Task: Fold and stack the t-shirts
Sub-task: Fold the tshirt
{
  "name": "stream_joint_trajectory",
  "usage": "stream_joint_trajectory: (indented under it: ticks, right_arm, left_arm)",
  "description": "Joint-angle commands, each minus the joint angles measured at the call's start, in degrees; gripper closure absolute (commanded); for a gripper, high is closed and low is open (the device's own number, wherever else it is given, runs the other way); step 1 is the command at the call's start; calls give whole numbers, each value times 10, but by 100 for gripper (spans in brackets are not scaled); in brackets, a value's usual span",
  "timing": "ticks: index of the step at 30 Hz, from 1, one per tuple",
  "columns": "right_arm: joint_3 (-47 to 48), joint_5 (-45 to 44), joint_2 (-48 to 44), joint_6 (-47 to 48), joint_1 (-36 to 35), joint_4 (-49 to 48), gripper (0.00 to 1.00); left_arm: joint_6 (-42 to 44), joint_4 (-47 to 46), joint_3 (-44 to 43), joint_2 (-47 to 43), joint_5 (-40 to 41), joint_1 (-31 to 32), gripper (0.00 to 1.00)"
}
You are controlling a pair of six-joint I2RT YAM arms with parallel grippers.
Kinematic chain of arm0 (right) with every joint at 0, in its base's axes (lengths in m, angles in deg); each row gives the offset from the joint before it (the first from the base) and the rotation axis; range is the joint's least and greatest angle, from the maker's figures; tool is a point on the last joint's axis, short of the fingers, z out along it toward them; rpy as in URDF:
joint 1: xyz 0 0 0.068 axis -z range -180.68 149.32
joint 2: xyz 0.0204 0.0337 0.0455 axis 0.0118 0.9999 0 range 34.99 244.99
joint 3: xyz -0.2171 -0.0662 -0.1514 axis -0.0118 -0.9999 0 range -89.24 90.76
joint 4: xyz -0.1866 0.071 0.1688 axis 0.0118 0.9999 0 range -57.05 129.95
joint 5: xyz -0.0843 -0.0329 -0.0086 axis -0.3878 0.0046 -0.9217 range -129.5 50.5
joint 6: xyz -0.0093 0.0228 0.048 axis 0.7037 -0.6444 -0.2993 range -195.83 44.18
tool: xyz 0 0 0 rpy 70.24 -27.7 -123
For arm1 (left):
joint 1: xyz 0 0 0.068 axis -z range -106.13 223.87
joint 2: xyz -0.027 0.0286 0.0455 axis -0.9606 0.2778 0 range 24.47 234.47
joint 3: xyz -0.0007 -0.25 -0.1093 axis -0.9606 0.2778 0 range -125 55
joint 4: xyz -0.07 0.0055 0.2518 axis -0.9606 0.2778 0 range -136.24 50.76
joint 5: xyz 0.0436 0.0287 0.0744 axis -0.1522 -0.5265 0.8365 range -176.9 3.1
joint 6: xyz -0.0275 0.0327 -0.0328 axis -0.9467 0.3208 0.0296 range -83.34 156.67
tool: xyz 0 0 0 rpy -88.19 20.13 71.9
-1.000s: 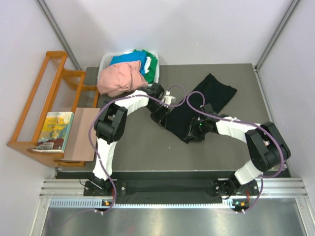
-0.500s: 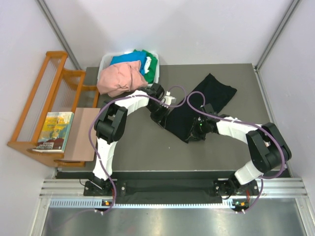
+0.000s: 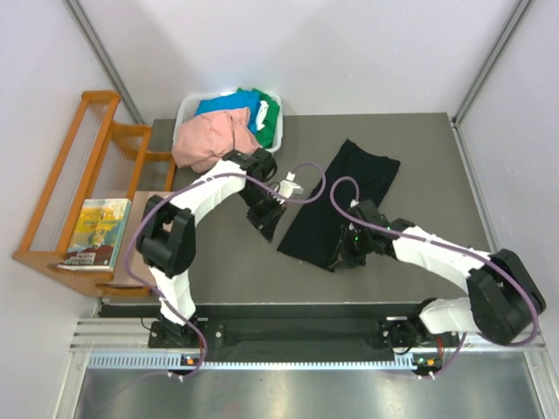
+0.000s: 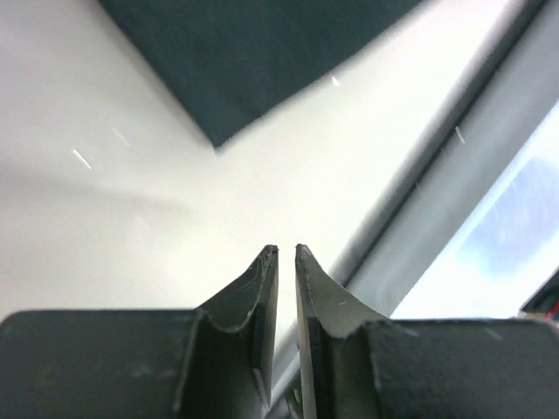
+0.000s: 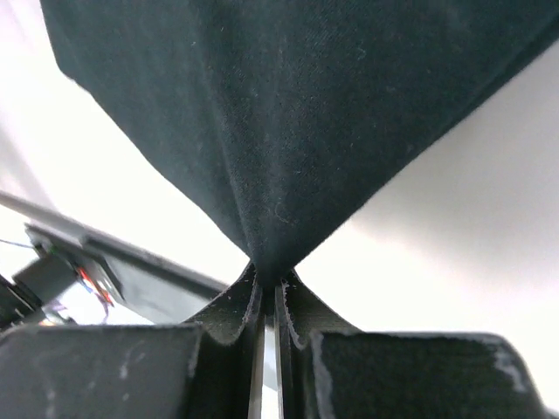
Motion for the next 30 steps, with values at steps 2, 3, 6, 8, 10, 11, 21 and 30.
stream_joint_trajectory:
  ticks: [2, 3, 6, 8, 10, 11, 21, 30]
  right_arm:
    - [-46, 1, -105, -66, -95, 56, 98]
    - [-51, -6, -120, -90, -109, 74, 98]
    - [-62, -27, -186, -133, -158, 103, 98]
    - [-70, -36, -225, -153, -175, 119, 97]
    - [-74, -48, -238, -155, -176, 128, 96]
    - [-78, -50, -240, -155, -177, 128, 93]
    - [-71, -52, -197, -143, -177, 110, 72]
    - [-58, -52, -166, -133, -176, 100, 77]
  left_arm:
    - [65, 140, 26, -110, -21, 15, 79]
    - [64, 142, 37, -122, -21, 17, 79]
    - [47, 147, 52, -162, -12, 25, 78]
    - [31, 143, 55, -183, -11, 25, 78]
    - [21, 137, 59, -197, -11, 29, 74]
    - [7, 133, 61, -198, -10, 32, 70]
    - [-51, 94, 82, -168, 21, 111, 28]
    - [-103, 9, 123, -83, 25, 121, 27]
